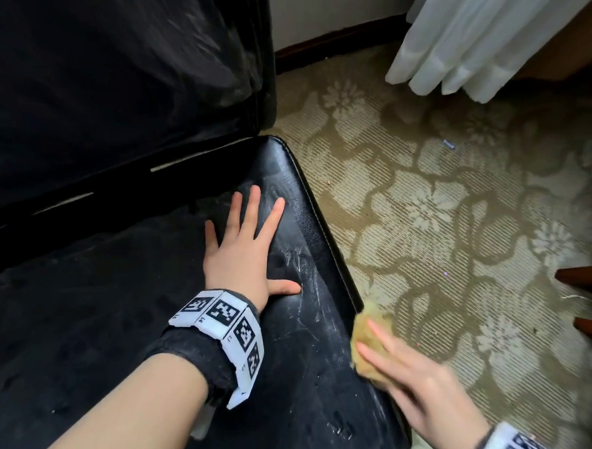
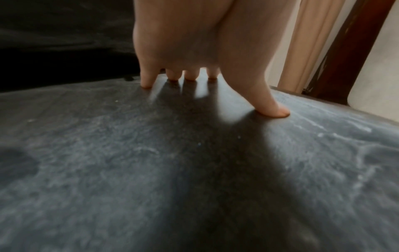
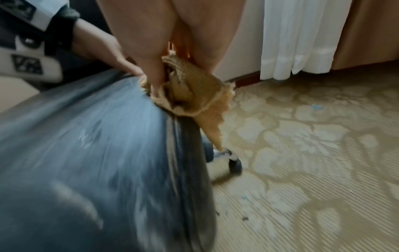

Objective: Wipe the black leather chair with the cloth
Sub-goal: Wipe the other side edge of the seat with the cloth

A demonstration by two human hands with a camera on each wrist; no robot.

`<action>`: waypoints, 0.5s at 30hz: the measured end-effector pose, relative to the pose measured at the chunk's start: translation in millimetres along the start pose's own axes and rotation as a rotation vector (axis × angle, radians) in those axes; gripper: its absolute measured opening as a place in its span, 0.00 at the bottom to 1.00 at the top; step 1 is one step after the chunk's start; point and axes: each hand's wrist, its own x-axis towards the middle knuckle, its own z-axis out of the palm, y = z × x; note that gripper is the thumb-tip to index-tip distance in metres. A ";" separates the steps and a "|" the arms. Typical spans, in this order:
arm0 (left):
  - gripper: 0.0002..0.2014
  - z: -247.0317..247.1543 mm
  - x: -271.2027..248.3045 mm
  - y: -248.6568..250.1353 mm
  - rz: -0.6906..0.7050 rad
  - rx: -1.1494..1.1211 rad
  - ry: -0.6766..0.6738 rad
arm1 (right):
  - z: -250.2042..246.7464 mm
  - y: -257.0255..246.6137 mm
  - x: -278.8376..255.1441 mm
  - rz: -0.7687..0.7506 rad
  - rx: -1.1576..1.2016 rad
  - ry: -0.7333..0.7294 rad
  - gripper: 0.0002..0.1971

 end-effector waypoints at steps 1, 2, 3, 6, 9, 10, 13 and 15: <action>0.60 0.5 -0.3 0.6 0.007 0.000 -0.002 | 0.4 5.1 -12.1 -0.020 -0.025 -0.051 0.26; 0.60 0.8 -0.8 1.2 0.015 0.003 -0.007 | -2.7 8.4 -19.1 -0.035 -0.039 -0.091 0.23; 0.60 1.3 -1.0 1.8 0.020 0.004 -0.010 | -8.8 10.8 -19.7 -0.047 -0.035 -0.110 0.21; 0.60 2.6 -0.3 1.8 0.024 -0.004 -0.010 | -36.1 8.5 16.6 -0.039 0.054 -0.044 0.26; 0.60 2.3 -1.1 0.9 0.019 -0.003 -0.008 | -36.8 -11.6 71.5 -0.030 0.064 0.110 0.24; 0.60 1.7 -1.2 1.1 0.018 -0.002 -0.013 | -28.9 -20.0 78.7 -0.004 0.062 0.104 0.24; 0.60 0.1 -1.1 0.6 0.017 0.001 -0.023 | -0.8 -25.7 53.5 0.039 0.061 0.138 0.27; 0.60 0.4 -1.2 2.5 0.018 -0.002 -0.026 | 10.0 -21.7 21.7 0.041 0.010 0.160 0.28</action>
